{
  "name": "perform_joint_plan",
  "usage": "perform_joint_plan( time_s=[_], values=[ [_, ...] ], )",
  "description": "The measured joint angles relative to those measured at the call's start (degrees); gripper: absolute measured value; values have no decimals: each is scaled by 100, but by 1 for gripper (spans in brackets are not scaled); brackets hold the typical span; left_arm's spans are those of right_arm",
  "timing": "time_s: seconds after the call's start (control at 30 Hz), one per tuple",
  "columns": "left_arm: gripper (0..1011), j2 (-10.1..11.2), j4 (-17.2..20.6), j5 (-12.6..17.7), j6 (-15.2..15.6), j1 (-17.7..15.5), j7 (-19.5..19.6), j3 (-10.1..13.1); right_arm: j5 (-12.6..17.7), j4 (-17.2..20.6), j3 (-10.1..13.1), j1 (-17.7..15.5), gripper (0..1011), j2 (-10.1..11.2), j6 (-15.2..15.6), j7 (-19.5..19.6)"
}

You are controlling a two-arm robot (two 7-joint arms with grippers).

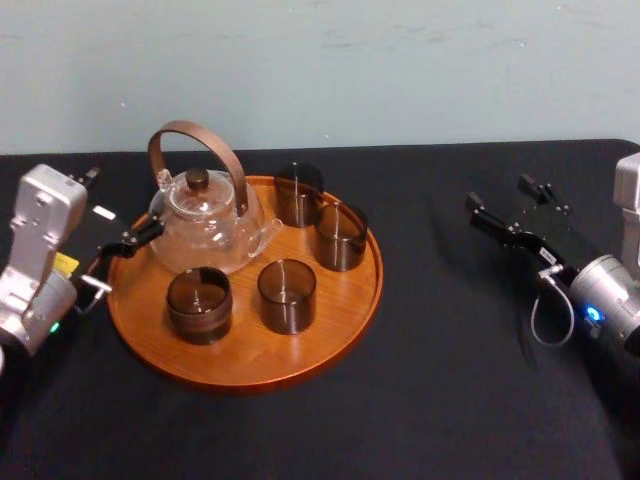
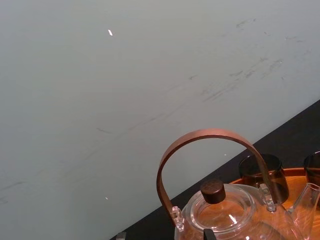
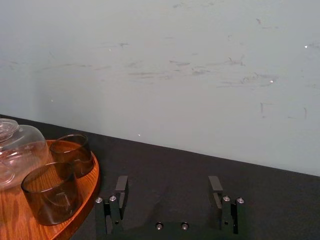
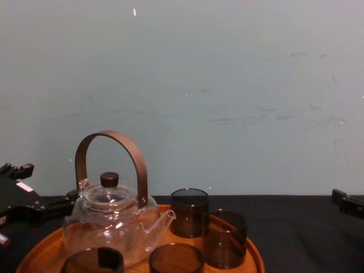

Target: Pick up the glass from the table and place it on the tray.

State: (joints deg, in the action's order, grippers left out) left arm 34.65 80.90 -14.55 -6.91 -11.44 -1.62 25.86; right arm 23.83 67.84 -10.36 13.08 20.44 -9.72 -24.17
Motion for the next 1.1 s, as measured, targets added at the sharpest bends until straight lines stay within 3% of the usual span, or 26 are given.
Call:
perform_joint_plan(
  time_s=[1.1],
  values=[
    [1001,0,0,0,0,1,0,0,23,-9,-9,2,1002,9,5,-13]
  ],
)
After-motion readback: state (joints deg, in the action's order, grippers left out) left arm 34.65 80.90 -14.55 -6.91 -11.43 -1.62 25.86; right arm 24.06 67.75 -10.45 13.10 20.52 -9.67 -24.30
